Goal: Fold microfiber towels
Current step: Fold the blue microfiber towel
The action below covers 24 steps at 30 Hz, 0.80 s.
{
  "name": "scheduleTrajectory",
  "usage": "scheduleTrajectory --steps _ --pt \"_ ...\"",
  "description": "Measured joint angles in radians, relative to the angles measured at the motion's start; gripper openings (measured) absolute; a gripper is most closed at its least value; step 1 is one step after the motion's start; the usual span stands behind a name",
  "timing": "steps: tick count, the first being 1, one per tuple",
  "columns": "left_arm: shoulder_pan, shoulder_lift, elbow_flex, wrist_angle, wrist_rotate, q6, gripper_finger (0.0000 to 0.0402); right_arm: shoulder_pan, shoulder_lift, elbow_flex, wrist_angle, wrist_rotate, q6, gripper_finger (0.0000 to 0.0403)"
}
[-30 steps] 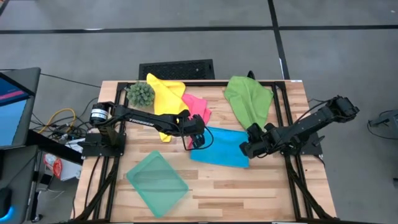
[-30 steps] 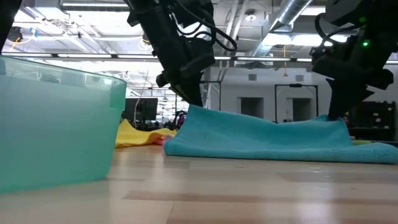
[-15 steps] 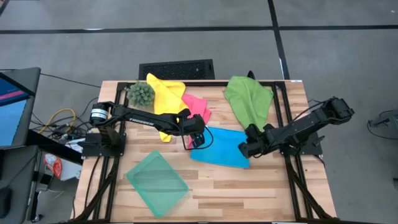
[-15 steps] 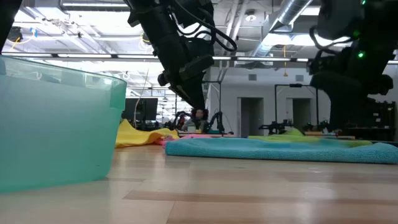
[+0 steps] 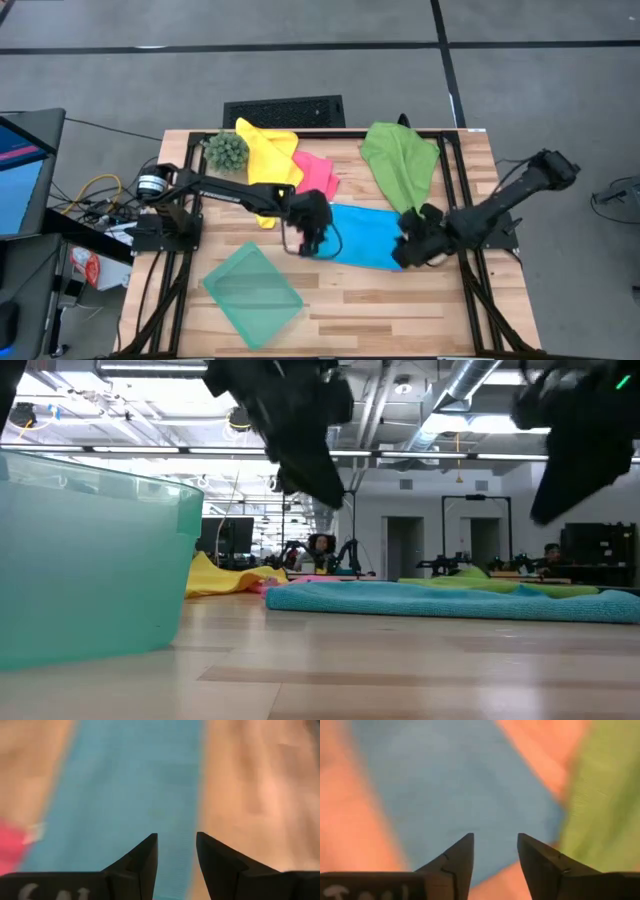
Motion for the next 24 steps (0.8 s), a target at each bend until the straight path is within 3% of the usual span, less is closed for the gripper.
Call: scheduleTrajectory --steps 4,9,11,15,21,24 --pt "-0.086 -0.007 0.0 -0.015 0.015 0.112 0.0126 0.167 -0.034 -0.035 0.105 0.002 -0.076 0.0187" --pt "-0.183 -0.006 -0.05 0.087 -0.184 0.227 0.0126 0.296 0.045 -0.06 0.14 0.078 -0.08 0.0177" --pt "-0.201 -0.006 -0.083 0.158 -0.242 0.229 0.0127 0.313 0.093 -0.061 0.175 0.089 -0.08 0.0175" --pt "-0.212 -0.006 -0.137 0.188 -0.237 0.245 0.0144 0.331 0.187 -0.061 0.251 0.088 -0.107 0.0181" --pt "-0.212 -0.006 -0.177 0.148 -0.222 0.255 0.0192 0.347 0.263 -0.061 0.322 0.085 -0.147 0.022" --pt "-0.211 -0.005 -0.193 0.15 -0.267 0.284 0.0213 0.347 0.274 -0.061 0.309 0.087 -0.123 0.0235"
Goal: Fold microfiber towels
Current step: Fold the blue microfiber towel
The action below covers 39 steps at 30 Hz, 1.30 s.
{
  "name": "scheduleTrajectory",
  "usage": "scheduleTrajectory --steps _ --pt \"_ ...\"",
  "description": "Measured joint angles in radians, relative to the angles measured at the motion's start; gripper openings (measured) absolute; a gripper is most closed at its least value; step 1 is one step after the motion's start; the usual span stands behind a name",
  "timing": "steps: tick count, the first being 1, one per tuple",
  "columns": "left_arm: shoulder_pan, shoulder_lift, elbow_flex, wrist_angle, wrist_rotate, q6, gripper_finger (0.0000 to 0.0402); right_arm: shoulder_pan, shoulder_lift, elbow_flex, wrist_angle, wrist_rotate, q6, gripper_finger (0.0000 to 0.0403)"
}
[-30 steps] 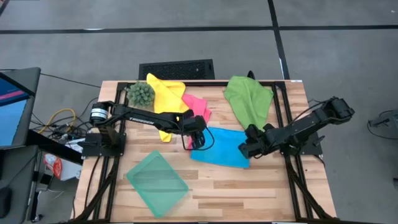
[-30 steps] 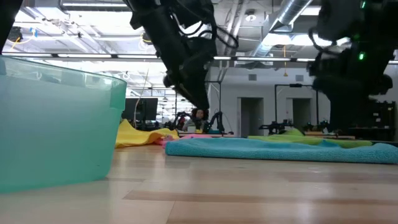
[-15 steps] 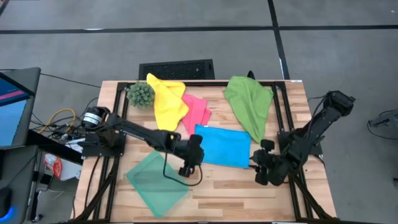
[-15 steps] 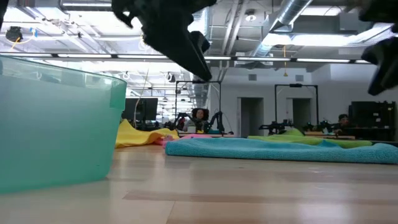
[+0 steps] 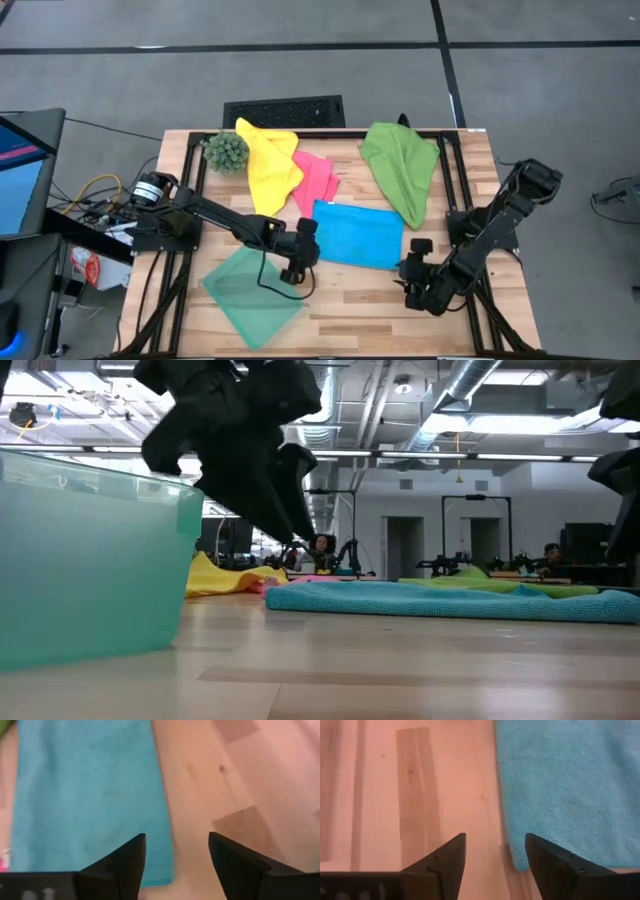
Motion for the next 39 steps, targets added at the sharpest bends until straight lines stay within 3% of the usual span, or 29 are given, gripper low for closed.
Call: scheduleTrajectory --steps 8,22,32,39 --pt "0.009 0.0 -0.042 0.004 0.013 0.038 0.0225 0.003 0.013 0.0 -0.032 -0.002 0.002 0.0233" --pt "0.031 0.002 -0.09 0.049 0.02 0.117 0.0226 0.005 0.168 0.001 0.02 -0.004 0.056 0.0228" --pt "0.042 0.082 -0.08 0.07 0.013 0.135 0.0225 0.005 0.168 0.001 0.013 -0.006 0.091 0.0226" --pt "0.043 0.085 -0.079 0.056 -0.006 0.115 0.0189 0.005 0.168 0.001 0.011 -0.014 0.144 0.0224"
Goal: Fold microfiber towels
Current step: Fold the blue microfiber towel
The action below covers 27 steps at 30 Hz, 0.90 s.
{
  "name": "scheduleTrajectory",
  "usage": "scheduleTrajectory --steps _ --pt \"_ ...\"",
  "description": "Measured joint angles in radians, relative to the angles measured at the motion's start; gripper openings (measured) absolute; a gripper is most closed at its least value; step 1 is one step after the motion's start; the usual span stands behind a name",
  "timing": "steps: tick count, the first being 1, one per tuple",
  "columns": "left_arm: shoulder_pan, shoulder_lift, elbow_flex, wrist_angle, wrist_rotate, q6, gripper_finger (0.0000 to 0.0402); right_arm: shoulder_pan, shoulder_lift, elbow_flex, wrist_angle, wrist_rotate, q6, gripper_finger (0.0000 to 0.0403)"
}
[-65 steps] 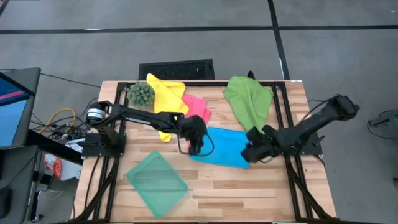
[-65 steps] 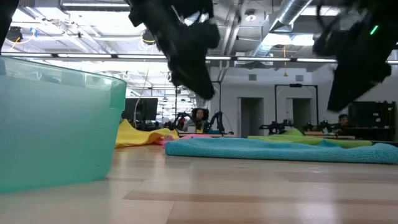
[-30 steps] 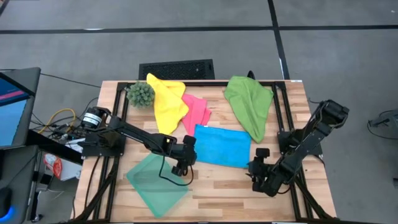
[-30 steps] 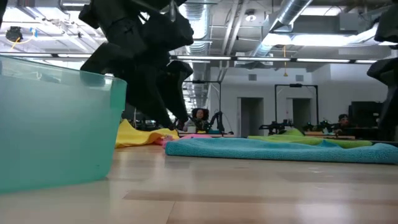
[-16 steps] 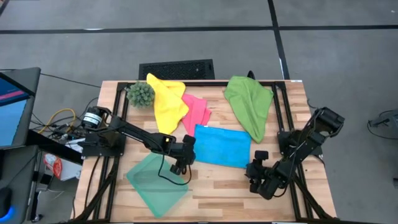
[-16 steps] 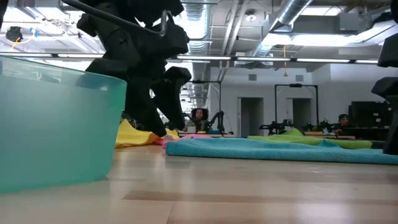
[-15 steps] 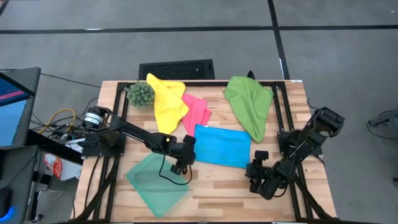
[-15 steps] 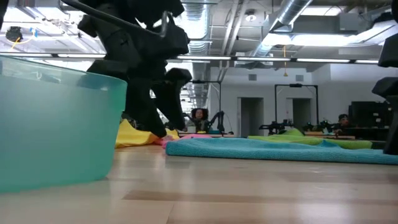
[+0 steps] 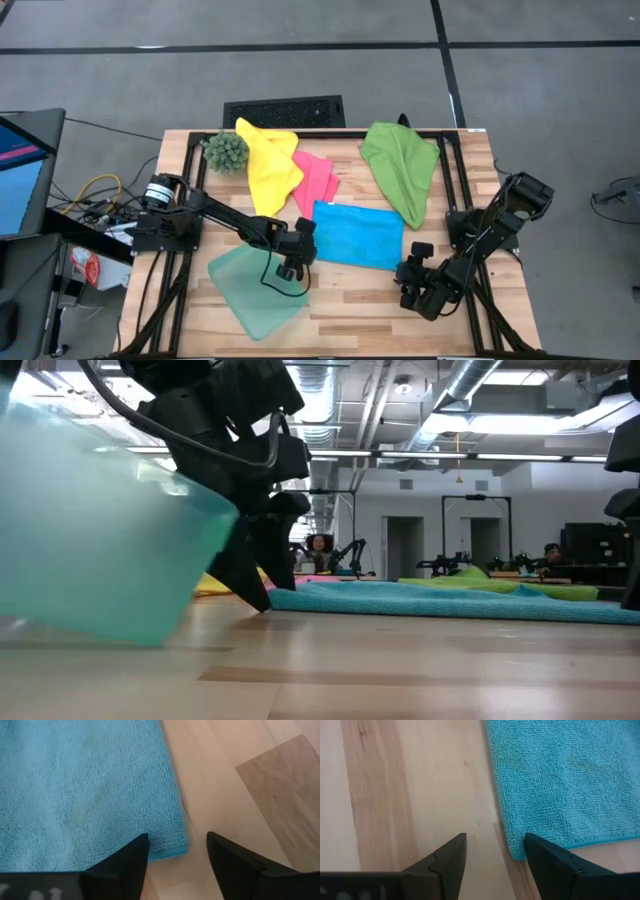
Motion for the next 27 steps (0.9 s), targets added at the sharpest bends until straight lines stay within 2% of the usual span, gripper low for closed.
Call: scheduleTrajectory --steps 6,14,22,27 --pt "0.005 0.009 0.0 -0.002 0.01 -0.003 0.012 -0.019 -0.002 0.001 0.001 -0.022 0.039 0.0201" --pt "0.006 0.011 0.0 -0.001 -0.001 -0.021 0.0013 -0.022 -0.002 0.0 0.017 -0.034 0.042 0.0143" --pt "0.007 0.01 0.0 -0.004 -0.013 -0.056 0.0003 -0.023 -0.021 0.004 0.035 -0.057 0.042 0.0089" --pt "0.004 -0.006 0.031 -0.106 -0.017 -0.145 0.0002 -0.015 -0.095 0.01 0.038 -0.056 0.053 0.0057"
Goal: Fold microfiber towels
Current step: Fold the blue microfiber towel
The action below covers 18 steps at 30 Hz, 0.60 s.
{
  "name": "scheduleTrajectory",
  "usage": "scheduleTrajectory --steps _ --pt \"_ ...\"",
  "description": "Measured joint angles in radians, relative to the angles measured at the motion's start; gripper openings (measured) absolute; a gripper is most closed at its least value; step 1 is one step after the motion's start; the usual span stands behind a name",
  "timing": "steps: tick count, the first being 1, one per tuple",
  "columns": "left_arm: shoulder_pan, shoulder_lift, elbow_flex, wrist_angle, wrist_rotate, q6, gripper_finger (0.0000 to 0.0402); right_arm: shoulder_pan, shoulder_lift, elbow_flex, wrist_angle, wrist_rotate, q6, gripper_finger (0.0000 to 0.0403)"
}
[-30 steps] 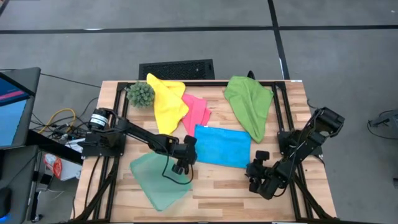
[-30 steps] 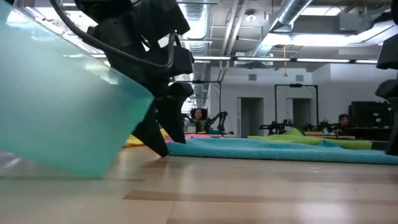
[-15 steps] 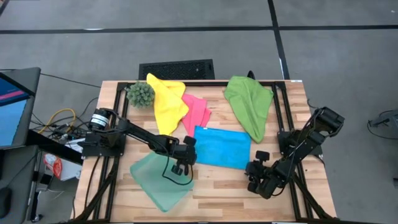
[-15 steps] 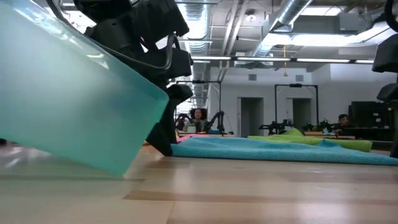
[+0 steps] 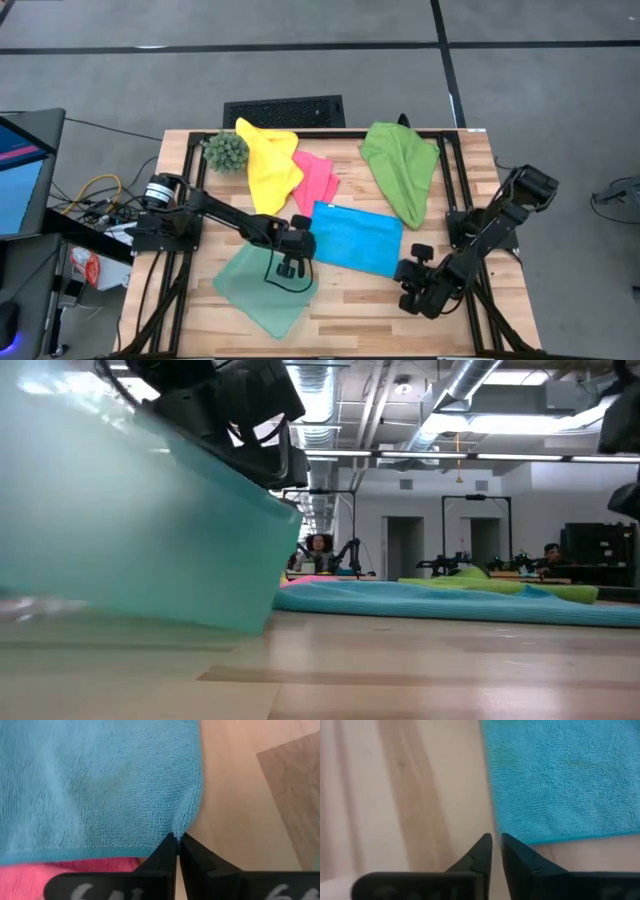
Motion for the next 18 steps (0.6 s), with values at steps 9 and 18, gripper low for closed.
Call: scheduleTrajectory --steps 9,18 --pt "0.001 -0.007 0.134 -0.131 0.011 -0.038 0.0001 0.01 -0.174 0.001 -0.096 0.014 0.075 0.0006" --pt "0.02 -0.007 0.149 -0.128 0.016 -0.032 0.0 0.007 -0.15 0.002 -0.1 0.02 -0.111 0.0085"
